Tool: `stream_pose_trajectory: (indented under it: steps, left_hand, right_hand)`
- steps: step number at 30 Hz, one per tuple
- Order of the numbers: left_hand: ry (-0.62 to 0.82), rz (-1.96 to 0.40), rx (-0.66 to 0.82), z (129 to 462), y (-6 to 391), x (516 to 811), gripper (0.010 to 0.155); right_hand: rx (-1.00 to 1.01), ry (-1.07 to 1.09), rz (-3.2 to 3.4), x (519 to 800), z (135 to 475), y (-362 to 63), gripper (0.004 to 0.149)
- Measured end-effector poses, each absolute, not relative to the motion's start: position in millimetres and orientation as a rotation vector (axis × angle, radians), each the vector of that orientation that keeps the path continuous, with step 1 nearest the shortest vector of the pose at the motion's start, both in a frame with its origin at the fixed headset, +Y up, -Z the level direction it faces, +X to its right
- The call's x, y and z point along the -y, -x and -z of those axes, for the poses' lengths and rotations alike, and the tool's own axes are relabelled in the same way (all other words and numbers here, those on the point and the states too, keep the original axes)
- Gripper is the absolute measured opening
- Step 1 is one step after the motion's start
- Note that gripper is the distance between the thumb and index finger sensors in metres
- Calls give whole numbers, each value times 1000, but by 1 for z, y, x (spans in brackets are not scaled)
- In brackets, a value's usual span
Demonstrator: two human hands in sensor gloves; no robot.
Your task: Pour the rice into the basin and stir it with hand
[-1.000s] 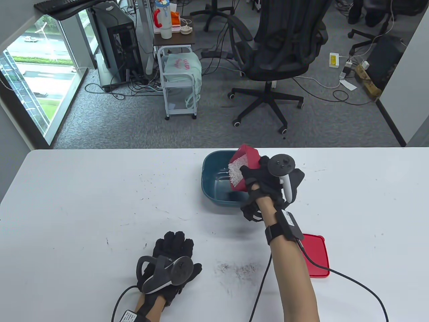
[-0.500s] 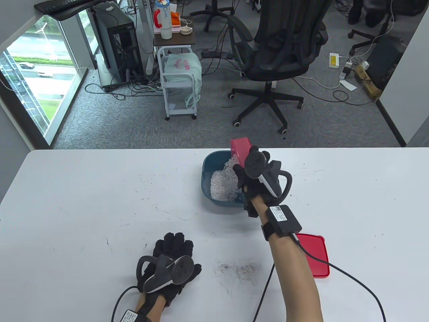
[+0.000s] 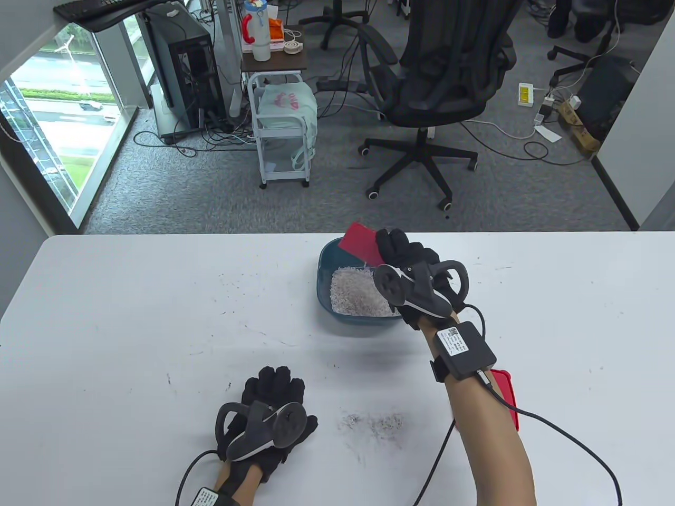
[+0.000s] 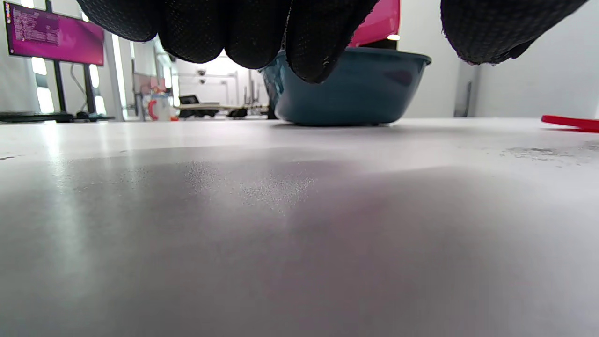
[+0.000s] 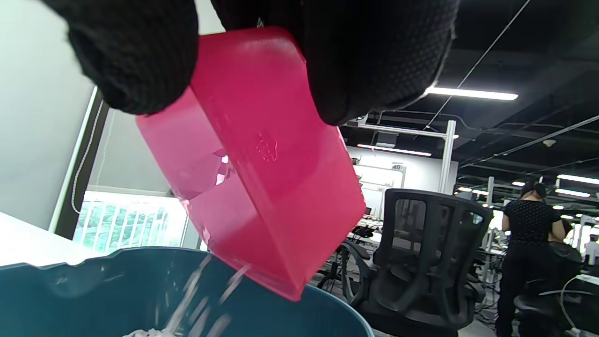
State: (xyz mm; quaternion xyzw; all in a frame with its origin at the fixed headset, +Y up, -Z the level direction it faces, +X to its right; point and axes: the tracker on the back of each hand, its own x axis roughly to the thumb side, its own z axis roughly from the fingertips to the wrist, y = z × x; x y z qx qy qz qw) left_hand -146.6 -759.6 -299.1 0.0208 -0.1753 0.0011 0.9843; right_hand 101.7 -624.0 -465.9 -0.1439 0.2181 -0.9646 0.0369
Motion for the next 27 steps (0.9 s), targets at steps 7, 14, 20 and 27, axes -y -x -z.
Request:
stream_pose_trajectory:
  steps: [7, 14, 20, 27]
  left_hand:
    - [-36, -1, 352, 299, 147, 760, 84]
    - [-38, -1, 352, 300, 146, 760, 84]
    - [-29, 1, 347, 300, 146, 760, 84]
    - [-31, -2, 349, 300, 146, 761, 84]
  right_hand:
    - [-802, 320, 3010, 637, 471, -126, 81]
    - [-763, 185, 3035, 659, 479, -143, 81]
    - [-676, 176, 2992, 659, 481, -145, 82]
    - [-752, 158, 3006, 659, 478, -154, 83]
